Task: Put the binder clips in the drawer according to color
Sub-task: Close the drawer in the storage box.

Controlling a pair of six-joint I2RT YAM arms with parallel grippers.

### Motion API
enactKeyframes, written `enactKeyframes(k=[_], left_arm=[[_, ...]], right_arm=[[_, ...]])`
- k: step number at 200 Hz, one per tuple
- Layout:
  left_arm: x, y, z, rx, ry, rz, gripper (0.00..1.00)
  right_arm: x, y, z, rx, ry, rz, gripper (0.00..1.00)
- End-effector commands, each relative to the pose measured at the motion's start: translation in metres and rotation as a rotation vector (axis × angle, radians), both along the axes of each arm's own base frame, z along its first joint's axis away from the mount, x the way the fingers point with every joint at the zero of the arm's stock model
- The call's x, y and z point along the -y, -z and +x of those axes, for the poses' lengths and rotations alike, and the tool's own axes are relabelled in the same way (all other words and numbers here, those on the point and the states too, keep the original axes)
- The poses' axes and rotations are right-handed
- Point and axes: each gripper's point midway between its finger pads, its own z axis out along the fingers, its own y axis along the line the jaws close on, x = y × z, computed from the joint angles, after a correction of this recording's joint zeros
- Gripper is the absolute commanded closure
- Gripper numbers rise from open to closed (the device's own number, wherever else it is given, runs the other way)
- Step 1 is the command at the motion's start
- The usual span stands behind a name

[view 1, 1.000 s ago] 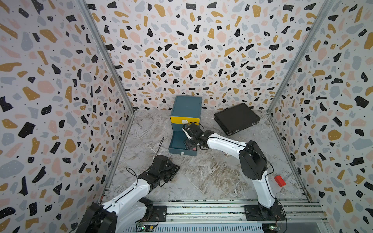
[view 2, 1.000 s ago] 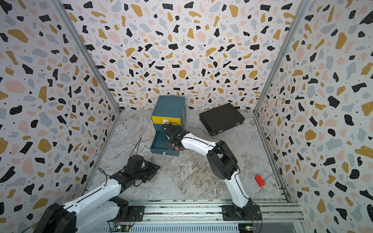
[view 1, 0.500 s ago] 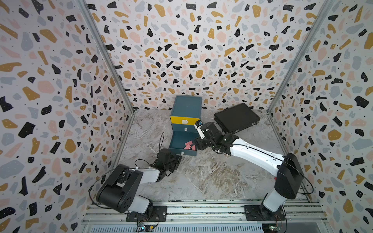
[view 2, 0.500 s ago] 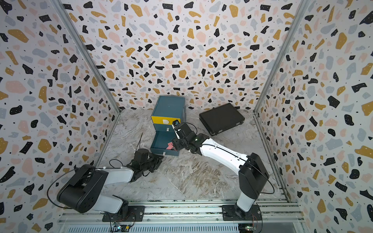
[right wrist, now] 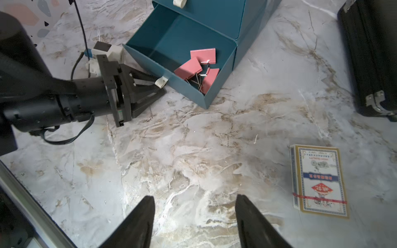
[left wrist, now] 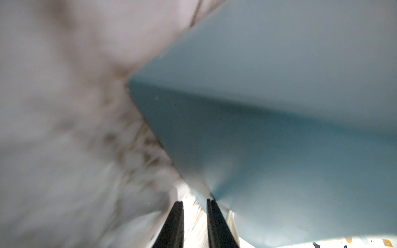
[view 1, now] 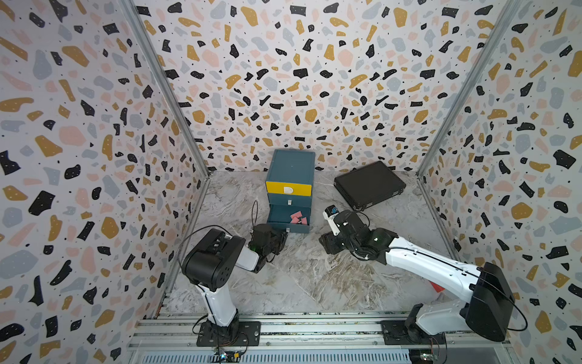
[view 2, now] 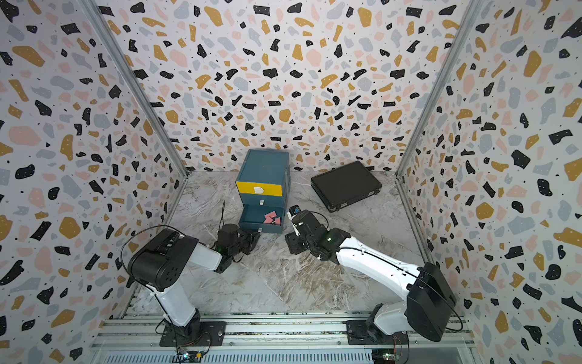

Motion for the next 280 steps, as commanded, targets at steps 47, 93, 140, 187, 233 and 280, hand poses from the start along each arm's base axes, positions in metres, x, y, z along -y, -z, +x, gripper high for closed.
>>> enactKeyframes(k=[47,93,140,187,233,280], left_arm=[[0.008,-0.025,0.062,0.091,-0.036,-0.023,0.73],[0.009,-0.017,0.079,0.072,-0.041,-0.042,0.73],[0.013,-0.019,0.091,0.079,-0.039,-0.049,0.71],[0.015,-0.021,0.094,0.079,-0.027,-0.045,0.68],[0.008,-0.022,0.081,0.070,-0.043,-0.046,0.61],[-0.019,-0.065,0.027,0.145,-0.051,0.076,0.09]], right_arm=[[0.023,0.009,-0.022,-0.063,0.039,0.018,0.36],[0.034,0.011,-0.031,-0.082,0.054,0.016,0.36],[0.039,0.011,-0.032,-0.082,0.064,0.005,0.36],[0.044,0.010,-0.032,-0.085,0.076,0.005,0.35],[0.065,0.012,-0.021,-0.093,0.148,-0.011,0.32],[0.127,-0.011,0.006,0.000,0.373,-0.073,0.00]])
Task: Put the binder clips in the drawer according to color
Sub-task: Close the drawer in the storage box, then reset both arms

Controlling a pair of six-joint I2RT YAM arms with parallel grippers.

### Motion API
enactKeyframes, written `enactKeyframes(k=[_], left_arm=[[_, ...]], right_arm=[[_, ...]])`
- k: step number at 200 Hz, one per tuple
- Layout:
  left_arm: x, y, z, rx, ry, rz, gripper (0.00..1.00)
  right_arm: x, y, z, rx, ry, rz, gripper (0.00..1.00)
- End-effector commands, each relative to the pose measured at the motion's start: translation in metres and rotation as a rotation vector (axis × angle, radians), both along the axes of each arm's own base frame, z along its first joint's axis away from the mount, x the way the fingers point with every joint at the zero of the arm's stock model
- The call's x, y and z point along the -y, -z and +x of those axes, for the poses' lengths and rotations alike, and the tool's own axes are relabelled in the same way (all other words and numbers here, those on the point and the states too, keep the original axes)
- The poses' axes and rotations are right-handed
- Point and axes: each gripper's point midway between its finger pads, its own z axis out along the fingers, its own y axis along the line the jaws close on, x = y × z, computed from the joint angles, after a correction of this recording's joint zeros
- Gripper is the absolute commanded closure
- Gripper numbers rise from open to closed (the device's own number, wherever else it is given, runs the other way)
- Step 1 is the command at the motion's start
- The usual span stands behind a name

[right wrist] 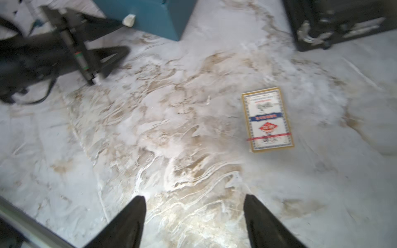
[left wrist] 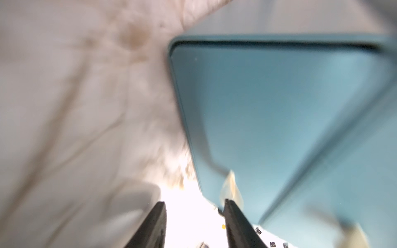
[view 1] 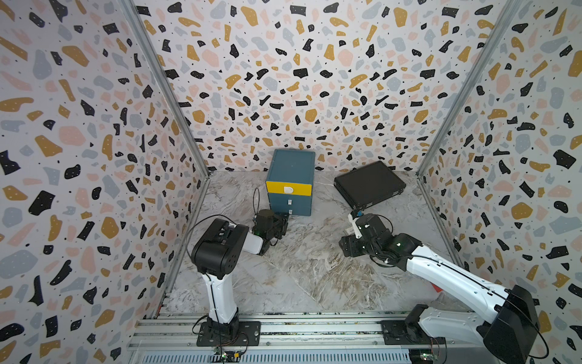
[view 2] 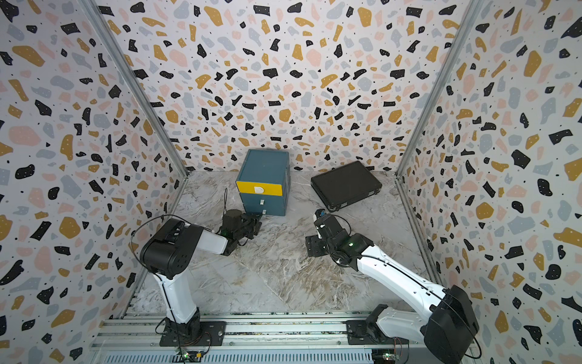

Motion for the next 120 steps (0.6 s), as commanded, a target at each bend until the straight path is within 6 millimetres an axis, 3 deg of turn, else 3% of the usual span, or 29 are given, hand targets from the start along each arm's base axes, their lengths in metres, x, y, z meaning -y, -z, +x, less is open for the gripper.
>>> enactKeyframes(k=[1,12,42,65,81,93,104,120], left_arm=[[-0.016,-0.047,-0.019,0.118,-0.003,0.097,0.05],[-0.027,-0.059,-0.037,0.115,0.016,0.191,0.00],[-0.065,-0.125,-0.081,0.217,0.018,0.471,0.00],[-0.101,-0.192,-0.111,0.331,-0.009,0.757,0.00],[-0.148,-0.206,-0.131,0.186,-0.136,0.954,0.00],[-0.175,-0.210,-0.140,0.101,-0.200,1.098,0.00],[-0.179,-0.211,-0.138,0.104,-0.163,1.208,0.00],[-0.168,-0.205,-0.122,0.220,-0.045,1.361,0.00]], right_arm=[[0.039,-0.025,0.007,0.087,0.121,-0.075,0.00],[0.053,-0.040,0.009,0.145,0.167,-0.102,0.00],[0.078,-0.076,0.013,0.285,0.216,-0.170,0.00],[0.114,-0.096,0.022,0.383,0.373,-0.301,0.00],[0.134,-0.106,0.032,0.454,0.452,-0.414,0.00],[0.139,-0.100,0.044,0.462,0.447,-0.428,0.00],[0.144,-0.086,0.054,0.420,0.434,-0.387,0.00],[0.148,-0.066,0.072,0.476,0.398,-0.382,0.00]])
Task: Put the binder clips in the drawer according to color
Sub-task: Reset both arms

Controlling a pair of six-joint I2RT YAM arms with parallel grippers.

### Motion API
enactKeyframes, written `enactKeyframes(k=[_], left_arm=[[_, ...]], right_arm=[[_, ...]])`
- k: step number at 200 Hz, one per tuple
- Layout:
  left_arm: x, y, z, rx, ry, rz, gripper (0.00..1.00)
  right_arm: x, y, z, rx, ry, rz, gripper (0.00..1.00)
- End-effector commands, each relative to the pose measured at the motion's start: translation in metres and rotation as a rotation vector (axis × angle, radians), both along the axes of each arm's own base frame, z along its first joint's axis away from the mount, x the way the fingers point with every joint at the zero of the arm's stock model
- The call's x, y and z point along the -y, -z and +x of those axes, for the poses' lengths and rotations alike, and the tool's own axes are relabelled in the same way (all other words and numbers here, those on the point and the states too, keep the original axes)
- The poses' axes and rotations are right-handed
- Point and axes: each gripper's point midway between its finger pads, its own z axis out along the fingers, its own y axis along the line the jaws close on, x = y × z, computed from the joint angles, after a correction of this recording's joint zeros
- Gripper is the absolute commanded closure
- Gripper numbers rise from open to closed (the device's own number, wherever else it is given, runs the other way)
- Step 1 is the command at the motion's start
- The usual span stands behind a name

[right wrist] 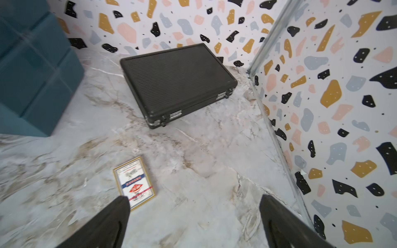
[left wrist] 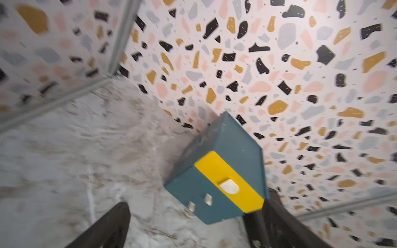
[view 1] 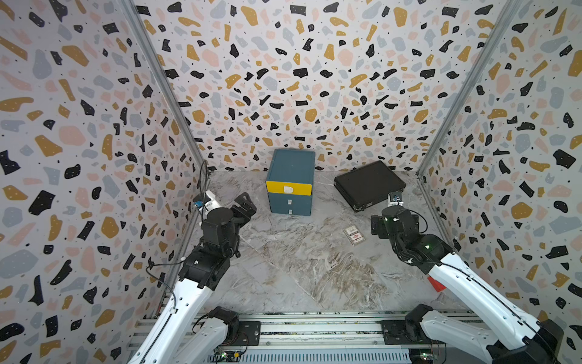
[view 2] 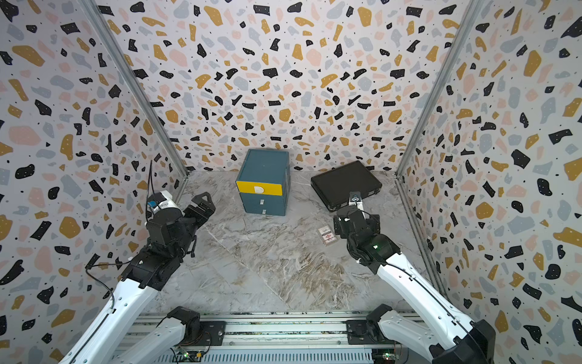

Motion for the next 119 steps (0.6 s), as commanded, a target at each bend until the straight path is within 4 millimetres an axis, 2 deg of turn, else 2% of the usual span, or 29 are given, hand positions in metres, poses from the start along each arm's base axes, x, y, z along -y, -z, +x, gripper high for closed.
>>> enactKeyframes(k=[1,15,30,69,84,119], left_arm=[[-0.022,0.055,-0.004,-0.205,0.009,0.452,0.00],[-0.028,0.071,-0.003,-0.205,-0.002,0.537,0.00],[-0.024,0.078,0.003,-0.161,0.036,0.643,0.00],[-0.024,0.124,0.014,-0.151,0.040,0.743,0.00],[-0.026,0.138,0.019,-0.173,0.033,0.751,0.00],[-0.034,0.169,0.034,-0.209,0.016,0.721,0.00]], right_arm=[[0.016,0.019,0.022,0.058,-0.012,-0.064,0.00],[0.030,0.043,0.028,0.066,0.021,-0.069,0.00],[0.040,0.065,0.035,0.088,0.038,-0.071,0.00],[0.063,0.118,0.037,0.079,0.089,-0.144,0.00],[0.068,0.127,0.038,0.120,0.108,-0.114,0.00],[0.072,0.123,0.050,0.181,0.094,-0.132,0.00]])
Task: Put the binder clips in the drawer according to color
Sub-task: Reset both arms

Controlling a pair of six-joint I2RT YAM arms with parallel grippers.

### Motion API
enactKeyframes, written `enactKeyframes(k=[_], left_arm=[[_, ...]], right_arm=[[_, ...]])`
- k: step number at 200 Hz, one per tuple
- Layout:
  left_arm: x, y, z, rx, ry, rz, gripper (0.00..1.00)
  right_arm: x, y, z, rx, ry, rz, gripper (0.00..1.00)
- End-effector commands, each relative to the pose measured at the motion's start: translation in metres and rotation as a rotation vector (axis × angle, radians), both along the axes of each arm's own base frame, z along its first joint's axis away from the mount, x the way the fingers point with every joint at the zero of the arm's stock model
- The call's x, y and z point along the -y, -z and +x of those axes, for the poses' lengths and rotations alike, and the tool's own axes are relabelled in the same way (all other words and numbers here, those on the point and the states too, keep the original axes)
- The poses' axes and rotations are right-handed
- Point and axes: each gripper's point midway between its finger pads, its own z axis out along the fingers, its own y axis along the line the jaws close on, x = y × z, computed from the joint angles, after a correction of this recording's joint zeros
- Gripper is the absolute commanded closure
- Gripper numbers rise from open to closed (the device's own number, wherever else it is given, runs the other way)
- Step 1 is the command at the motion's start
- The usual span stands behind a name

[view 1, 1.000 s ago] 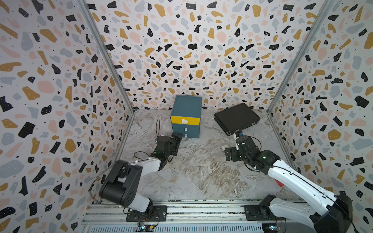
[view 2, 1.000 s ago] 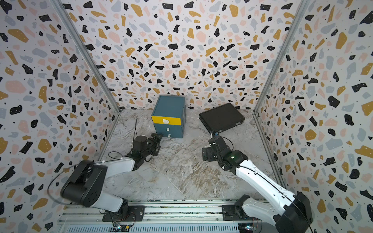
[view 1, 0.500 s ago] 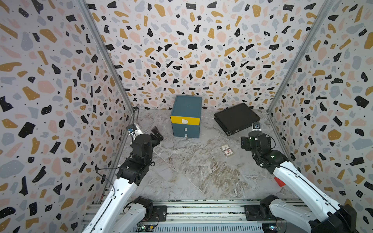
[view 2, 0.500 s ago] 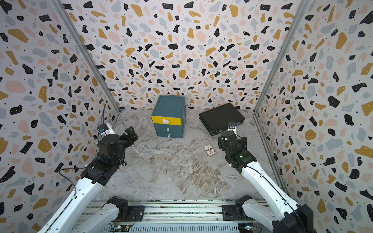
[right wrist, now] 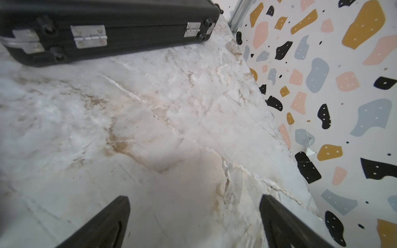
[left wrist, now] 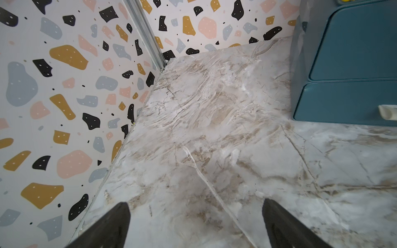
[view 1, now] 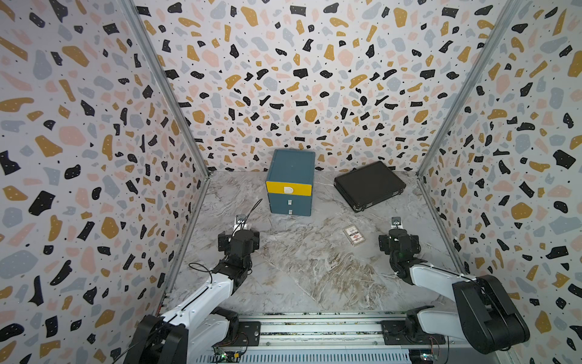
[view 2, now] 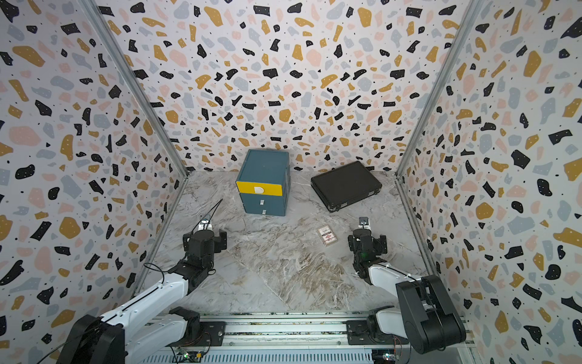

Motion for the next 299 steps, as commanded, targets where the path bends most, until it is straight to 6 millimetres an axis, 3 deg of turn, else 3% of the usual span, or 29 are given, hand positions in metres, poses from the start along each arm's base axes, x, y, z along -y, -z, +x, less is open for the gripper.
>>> enactKeyframes(k=[1,14,27,46,60,83,94,111,127,162,186,299], left_arm=[[-0.005,-0.014,0.019,0.124,-0.024,-0.019,0.00],[-0.007,-0.008,0.024,0.134,-0.029,-0.037,0.00],[-0.007,-0.005,0.031,0.133,-0.019,-0.027,0.00],[-0.011,0.000,0.033,0.140,-0.032,-0.030,0.00],[-0.016,0.006,0.034,0.177,-0.046,-0.046,0.00],[-0.005,0.024,0.037,0.120,0.035,-0.068,0.00],[-0.007,0.015,0.039,0.233,0.036,-0.045,0.00],[-0.009,0.025,0.036,0.141,0.037,-0.097,0.00],[-0.017,0.022,0.039,0.188,0.024,-0.124,0.00],[-0.013,0.024,0.041,0.152,0.038,-0.127,0.00],[-0.001,0.026,0.047,0.121,0.114,-0.126,0.00],[0.000,0.026,0.047,0.124,0.115,-0.116,0.00]], right_arm=[[-0.002,-0.039,0.027,0.185,-0.019,0.008,0.00],[-0.003,-0.038,0.033,0.202,-0.054,-0.002,0.00],[0.008,-0.031,0.034,0.262,-0.028,0.035,0.00],[0.004,-0.015,0.034,0.221,-0.071,0.081,0.00],[0.004,-0.016,0.035,0.268,-0.087,0.063,0.00],[0.003,-0.012,0.043,0.226,-0.103,0.095,0.00],[0.009,-0.007,0.042,0.168,-0.062,0.114,0.00],[0.013,-0.008,0.045,0.183,-0.058,0.123,0.00],[0.013,-0.009,0.045,0.187,-0.056,0.127,0.00],[0.013,-0.008,0.045,0.185,-0.056,0.126,0.00],[0.013,-0.009,0.045,0.189,-0.057,0.124,0.00],[0.013,-0.009,0.045,0.186,-0.057,0.126,0.00]])
